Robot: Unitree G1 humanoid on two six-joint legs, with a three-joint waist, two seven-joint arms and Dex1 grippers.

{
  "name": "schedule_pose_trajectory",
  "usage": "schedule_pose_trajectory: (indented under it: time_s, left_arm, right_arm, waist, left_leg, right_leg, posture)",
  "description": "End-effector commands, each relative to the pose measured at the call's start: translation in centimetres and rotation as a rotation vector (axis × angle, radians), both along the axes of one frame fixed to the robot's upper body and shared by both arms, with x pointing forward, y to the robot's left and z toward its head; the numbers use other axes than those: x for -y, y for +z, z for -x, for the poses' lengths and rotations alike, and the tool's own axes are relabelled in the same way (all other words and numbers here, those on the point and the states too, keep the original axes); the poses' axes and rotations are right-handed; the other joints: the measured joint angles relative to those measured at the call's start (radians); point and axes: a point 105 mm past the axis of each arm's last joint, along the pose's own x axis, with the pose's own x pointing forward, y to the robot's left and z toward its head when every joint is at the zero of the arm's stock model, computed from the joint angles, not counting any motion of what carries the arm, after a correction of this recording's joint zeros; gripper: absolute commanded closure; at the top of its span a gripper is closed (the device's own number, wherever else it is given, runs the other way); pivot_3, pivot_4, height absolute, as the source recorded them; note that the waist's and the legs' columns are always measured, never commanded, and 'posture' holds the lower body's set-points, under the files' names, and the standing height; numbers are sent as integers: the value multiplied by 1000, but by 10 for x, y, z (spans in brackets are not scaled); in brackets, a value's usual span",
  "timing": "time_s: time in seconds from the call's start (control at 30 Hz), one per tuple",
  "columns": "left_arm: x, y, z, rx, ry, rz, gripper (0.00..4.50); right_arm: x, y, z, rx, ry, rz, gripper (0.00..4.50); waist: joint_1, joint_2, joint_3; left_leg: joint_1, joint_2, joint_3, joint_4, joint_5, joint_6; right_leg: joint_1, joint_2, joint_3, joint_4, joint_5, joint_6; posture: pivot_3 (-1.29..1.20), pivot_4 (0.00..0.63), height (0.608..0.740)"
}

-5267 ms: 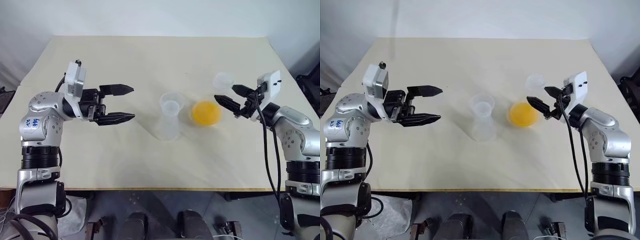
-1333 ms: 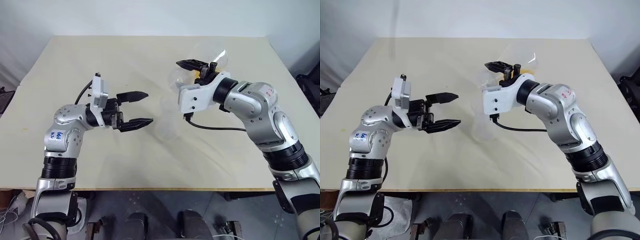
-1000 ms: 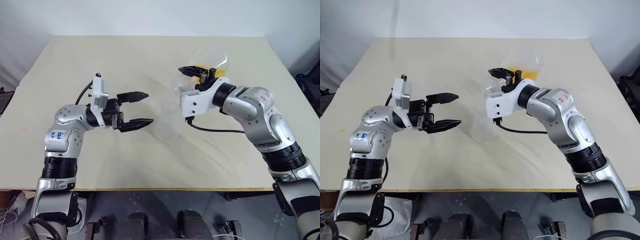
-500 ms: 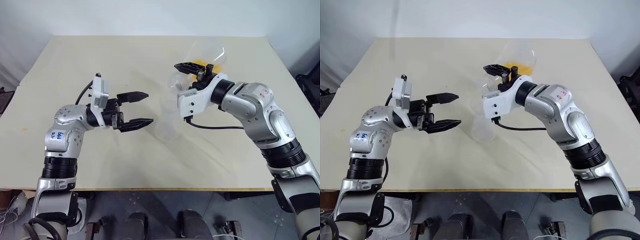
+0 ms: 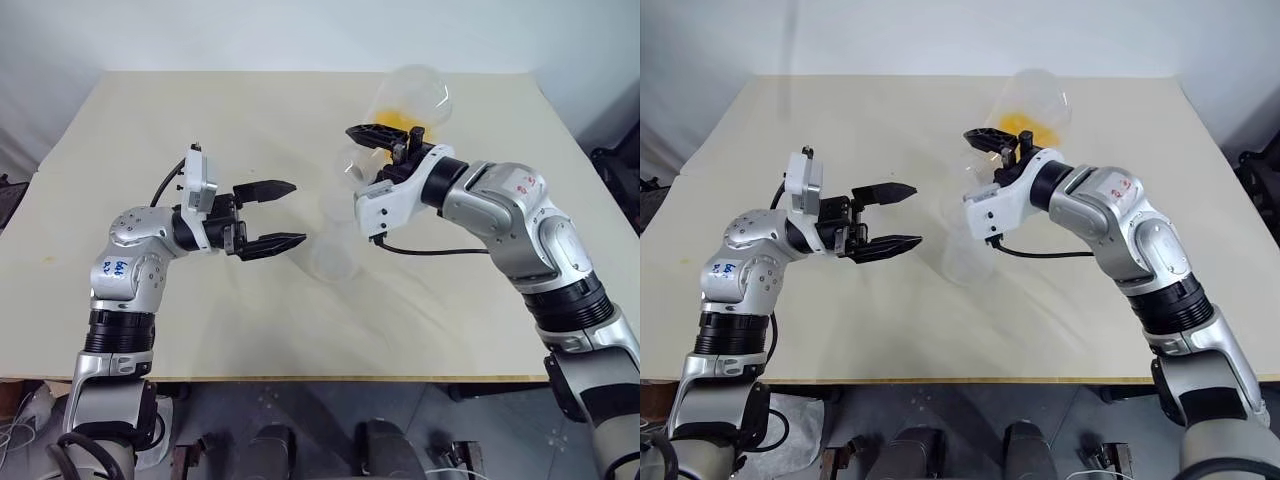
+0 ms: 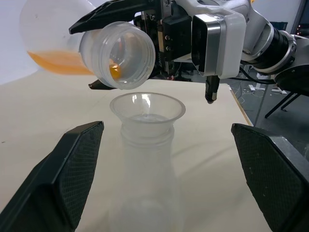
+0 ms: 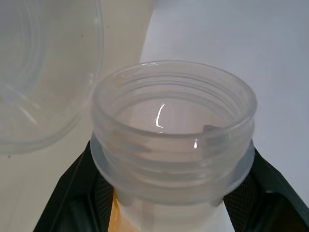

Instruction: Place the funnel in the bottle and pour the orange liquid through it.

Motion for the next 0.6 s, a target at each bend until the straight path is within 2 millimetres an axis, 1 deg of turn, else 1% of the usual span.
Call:
schedule_pose_trajectory:
  time_s: [0.03,0.6]
  left_arm:
    - [2,8,3,48,-16,-6,0]
    - [2,8,2,45,-14,-10,0]
  right_arm:
    - [0,26,8,131,24,10,2008]
    - [-2,24,11,178,53,47,2008]
  waist:
    - [0,0,0]
    - [0,0,0]
  left_leg:
    - [0,0,0,0,0,0]
    - [0,0,0,0,0,0]
  right_leg:
    - [0,0,0,0,0,0]
    - [0,0,0,0,0,0]
  posture:
    - [0,150,740]
    - [0,150,740]
